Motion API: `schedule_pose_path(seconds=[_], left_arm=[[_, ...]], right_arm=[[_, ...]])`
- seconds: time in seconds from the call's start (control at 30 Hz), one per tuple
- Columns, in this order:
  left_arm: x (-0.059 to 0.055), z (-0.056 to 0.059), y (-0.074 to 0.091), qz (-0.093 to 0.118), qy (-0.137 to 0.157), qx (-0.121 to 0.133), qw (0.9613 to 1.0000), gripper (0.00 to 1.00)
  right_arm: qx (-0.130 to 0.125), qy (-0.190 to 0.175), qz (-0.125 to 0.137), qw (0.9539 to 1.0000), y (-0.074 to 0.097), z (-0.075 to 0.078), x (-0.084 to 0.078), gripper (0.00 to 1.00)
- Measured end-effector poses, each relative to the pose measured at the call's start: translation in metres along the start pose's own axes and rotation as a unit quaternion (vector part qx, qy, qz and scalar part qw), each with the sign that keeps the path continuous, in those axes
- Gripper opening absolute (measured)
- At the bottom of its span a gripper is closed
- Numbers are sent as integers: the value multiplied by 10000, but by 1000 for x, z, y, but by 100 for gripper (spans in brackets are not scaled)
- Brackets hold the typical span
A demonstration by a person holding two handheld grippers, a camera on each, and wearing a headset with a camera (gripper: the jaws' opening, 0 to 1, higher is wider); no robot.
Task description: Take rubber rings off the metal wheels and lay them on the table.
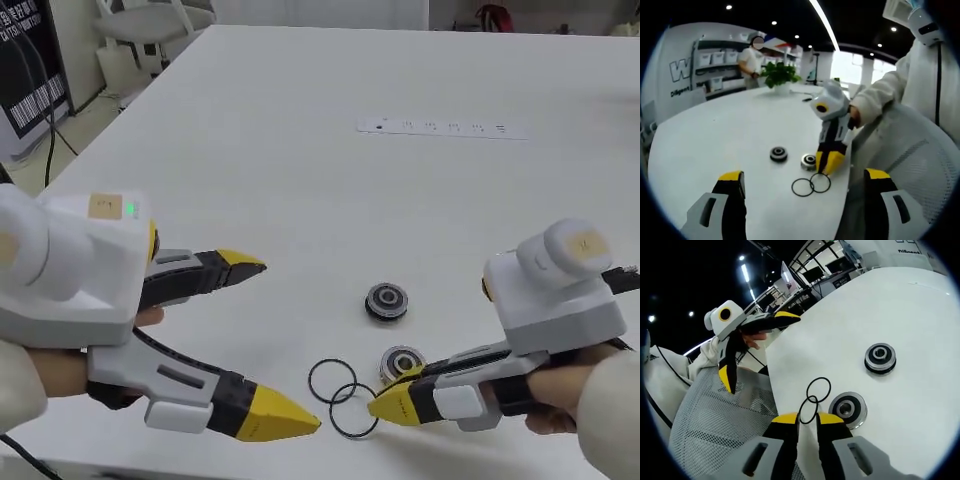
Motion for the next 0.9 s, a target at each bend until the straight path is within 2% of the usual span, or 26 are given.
schedule_pose_path(seconds=[0.27, 0.5, 0.6, 0.9], left_arm=[[0, 1, -1, -13, 8, -23, 10000, 100], [0, 1, -1, -20, 13, -29, 10000, 100], [0, 1, -1, -20, 8, -35, 10000, 100], [0, 1, -1, -6, 16, -29, 10000, 100]], right_arm=[[27, 177, 58, 9998, 0, -1, 2, 15], [-17, 242, 14, 9997, 2, 0, 2, 15], [-80, 409, 62, 9991, 3, 1, 5, 14], [-67, 466, 107, 9988, 4, -1, 7, 16]])
Point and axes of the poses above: the centre of the closed fingertips' face, and the gripper's own axes: y roughly backward along the fingers, z roughly to its right, x roughly out of its top, the point moved 9 cm from there along y, roughly backward along the fingers, and after that the axes turned 7 degrees about -x, right-handed, at the moved point
